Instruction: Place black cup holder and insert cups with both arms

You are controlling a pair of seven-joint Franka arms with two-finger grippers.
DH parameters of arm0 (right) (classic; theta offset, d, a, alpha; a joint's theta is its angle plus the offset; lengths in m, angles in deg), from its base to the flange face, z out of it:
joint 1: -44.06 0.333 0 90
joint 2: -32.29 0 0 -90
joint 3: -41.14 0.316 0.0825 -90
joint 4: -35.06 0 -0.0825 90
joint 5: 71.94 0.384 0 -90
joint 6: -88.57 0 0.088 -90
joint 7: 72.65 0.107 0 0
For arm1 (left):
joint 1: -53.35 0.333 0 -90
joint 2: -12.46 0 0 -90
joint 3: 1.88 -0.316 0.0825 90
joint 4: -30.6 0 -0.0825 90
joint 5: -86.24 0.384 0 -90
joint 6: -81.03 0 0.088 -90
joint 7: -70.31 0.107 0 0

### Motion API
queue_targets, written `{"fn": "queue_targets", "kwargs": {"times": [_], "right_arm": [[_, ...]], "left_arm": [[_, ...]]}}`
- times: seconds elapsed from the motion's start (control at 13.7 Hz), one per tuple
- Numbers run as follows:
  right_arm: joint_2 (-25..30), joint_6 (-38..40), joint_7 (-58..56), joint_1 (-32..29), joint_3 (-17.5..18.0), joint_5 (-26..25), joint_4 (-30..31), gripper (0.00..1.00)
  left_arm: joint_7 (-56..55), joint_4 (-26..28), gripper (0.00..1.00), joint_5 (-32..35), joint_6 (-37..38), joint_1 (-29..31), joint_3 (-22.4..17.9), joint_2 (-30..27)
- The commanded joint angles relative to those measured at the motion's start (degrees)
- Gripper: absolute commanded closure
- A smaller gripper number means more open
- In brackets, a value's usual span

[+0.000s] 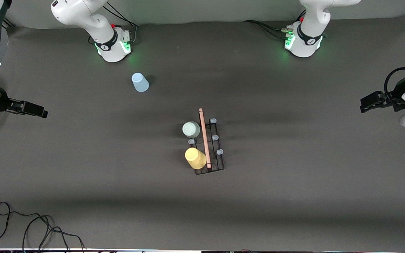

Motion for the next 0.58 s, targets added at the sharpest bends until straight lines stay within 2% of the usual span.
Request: {"fn": "queue_targets", "kwargs": {"times": [0.0, 0.51], "right_arm": [[0.2, -0.4, -0.9, 1.2, -0.2, -1.5, 1.0, 0.0], [0.0, -0.4, -0.7, 1.6, 0.1, -1.5, 1.1, 0.0]], "left_arm": [[0.7, 0.5, 0.0, -0.2, 0.4, 0.2, 0.0, -0.8], [0.6, 0.5, 0.0, -0.2, 0.4, 0.2, 0.0, -0.7]]}}
